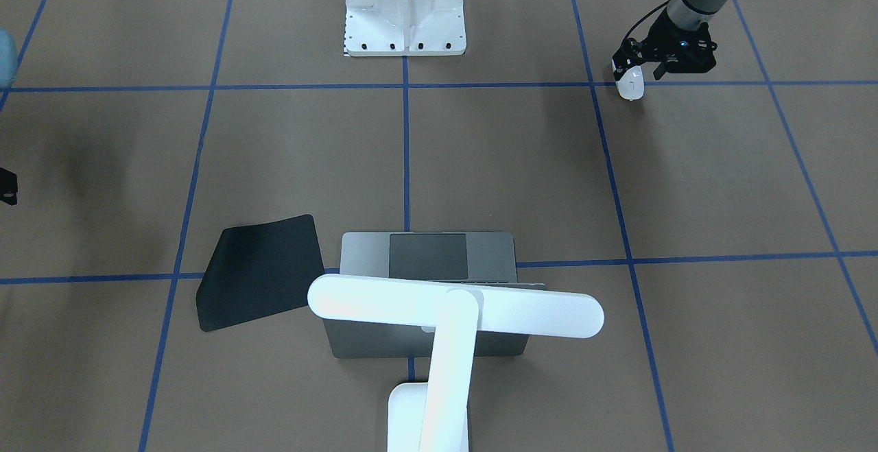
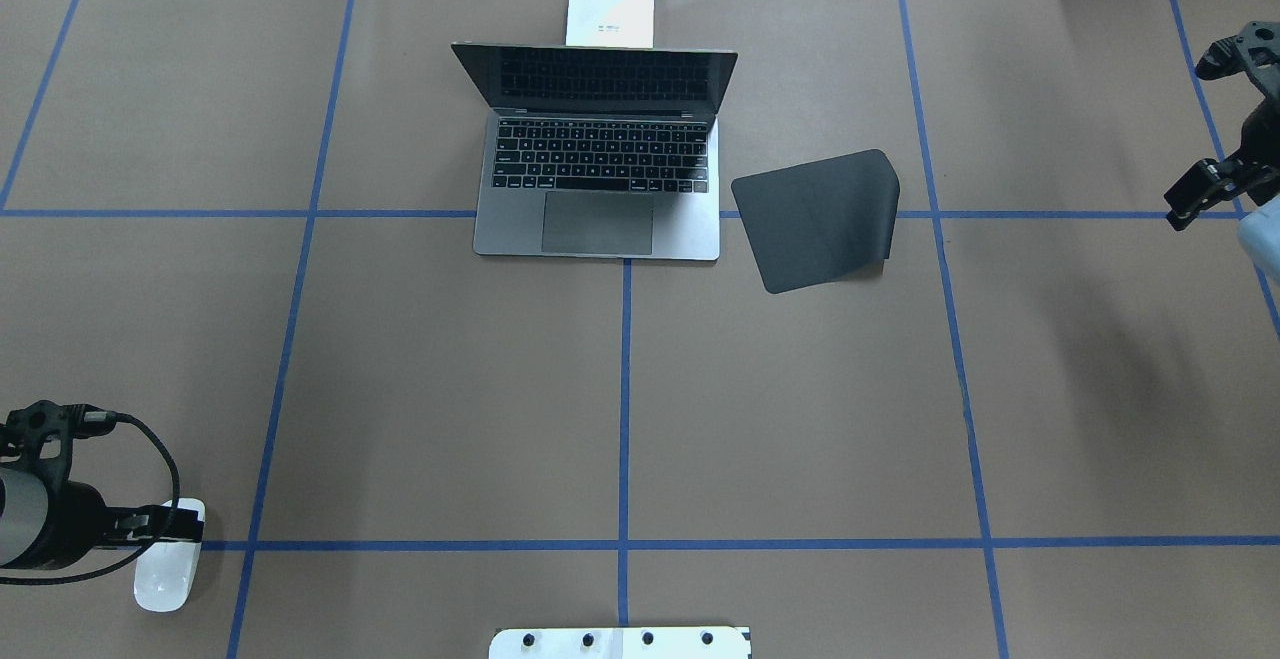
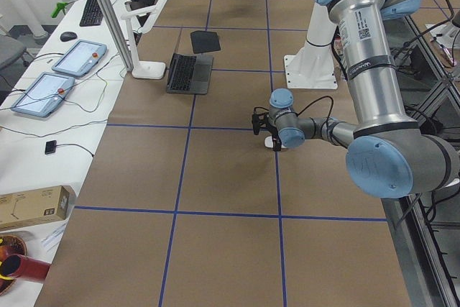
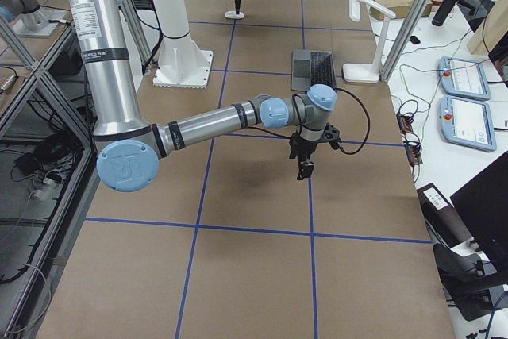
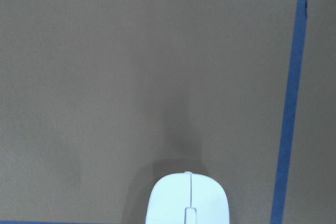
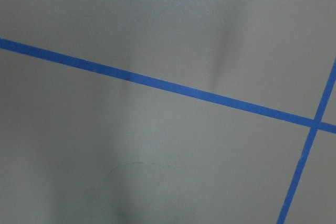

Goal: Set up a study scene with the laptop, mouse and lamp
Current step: 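Lower the left gripper over the white mouse and grasp it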

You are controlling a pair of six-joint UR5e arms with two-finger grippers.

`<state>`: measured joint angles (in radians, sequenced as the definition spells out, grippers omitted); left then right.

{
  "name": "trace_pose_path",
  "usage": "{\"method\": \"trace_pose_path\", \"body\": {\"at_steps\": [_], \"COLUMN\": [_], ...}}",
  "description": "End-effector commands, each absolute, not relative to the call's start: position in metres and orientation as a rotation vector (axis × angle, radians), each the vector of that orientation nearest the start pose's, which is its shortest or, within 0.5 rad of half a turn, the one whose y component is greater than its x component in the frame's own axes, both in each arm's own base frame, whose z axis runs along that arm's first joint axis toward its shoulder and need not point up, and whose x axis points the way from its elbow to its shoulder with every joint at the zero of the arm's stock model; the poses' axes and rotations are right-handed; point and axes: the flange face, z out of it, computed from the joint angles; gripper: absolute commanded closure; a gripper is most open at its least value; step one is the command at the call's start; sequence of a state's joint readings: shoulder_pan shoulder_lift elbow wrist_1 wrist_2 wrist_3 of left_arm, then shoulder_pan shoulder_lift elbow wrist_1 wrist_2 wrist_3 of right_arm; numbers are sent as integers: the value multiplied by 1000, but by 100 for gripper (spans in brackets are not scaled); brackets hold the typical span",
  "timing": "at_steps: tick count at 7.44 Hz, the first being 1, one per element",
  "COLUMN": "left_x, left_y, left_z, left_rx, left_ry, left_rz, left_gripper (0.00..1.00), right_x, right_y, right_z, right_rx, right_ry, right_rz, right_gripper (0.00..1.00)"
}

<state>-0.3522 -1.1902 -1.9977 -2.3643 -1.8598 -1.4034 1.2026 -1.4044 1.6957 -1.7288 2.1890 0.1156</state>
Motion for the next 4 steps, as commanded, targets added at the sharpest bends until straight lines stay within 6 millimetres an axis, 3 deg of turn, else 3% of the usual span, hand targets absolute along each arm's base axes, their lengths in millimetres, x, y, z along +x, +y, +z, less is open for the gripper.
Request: {"method": "trace_pose_path", "body": {"at_steps": [1,4], "left_x": [323,324], "left_y": [-218,-216], "left_z": [531,531], "left_rx": [-34,-35], "left_ry": [845,843], "left_rz": [-33,-30], "left_gripper": [0,3], "right_x": [-129,-129], "right_y": [-545,-545], "right_z": [537,536], "right_rx": [-24,-22], "right_ry": [-632,-632], "right_rz": [-285,-286], "right_gripper": [0,0]}}
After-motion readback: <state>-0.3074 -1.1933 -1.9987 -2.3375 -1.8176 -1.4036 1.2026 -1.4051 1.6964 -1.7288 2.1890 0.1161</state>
